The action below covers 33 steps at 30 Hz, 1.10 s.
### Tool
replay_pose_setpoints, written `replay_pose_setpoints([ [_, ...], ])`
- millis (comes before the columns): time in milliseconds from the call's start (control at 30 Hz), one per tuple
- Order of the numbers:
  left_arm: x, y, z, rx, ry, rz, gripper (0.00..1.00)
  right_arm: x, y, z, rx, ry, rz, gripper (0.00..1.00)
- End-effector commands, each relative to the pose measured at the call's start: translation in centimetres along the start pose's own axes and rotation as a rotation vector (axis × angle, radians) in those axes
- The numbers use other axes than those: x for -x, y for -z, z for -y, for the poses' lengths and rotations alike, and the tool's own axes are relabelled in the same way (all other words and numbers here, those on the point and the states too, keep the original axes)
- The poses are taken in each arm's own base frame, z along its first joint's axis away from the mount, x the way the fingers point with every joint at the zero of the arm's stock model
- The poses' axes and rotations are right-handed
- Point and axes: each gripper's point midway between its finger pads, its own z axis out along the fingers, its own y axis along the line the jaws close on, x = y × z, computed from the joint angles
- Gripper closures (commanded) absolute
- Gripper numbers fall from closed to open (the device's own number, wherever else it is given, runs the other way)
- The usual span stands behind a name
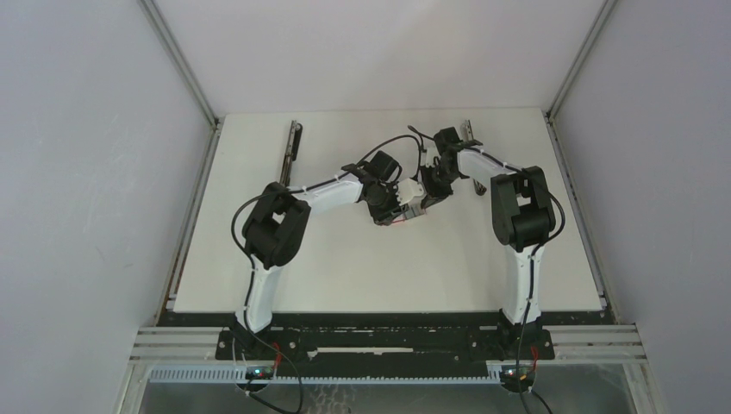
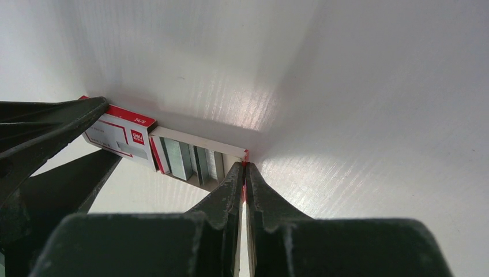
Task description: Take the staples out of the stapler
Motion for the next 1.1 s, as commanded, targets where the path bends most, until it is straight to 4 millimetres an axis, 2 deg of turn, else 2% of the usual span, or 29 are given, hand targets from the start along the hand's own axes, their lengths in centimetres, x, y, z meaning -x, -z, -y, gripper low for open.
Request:
replay_pose_setpoints([
  [0, -0.3, 0.7, 1.1, -0.046, -0.016, -0.007, 0.53, 1.4, 0.2, -0.6, 0.012, 0.016, 0.036, 0.98],
  [367, -0.9, 0.3, 1.4, -0.071, -0.030, -0.037, 0.53, 1.6, -0.1, -0.7, 0.015, 0.014, 0.029, 0.98],
  [600, 0.4, 0.3, 0.7, -0.030, 0.048, -0.003, 0.52, 1.3, 0.0, -2.0, 0.037, 0.030, 0.023, 0.98],
  [1067, 0.0, -0.2, 0.6, -0.020, 0.073, -0.011, 0.51, 1.1, 0.3, -2.4, 0.042, 0.024, 0.032, 0.98],
])
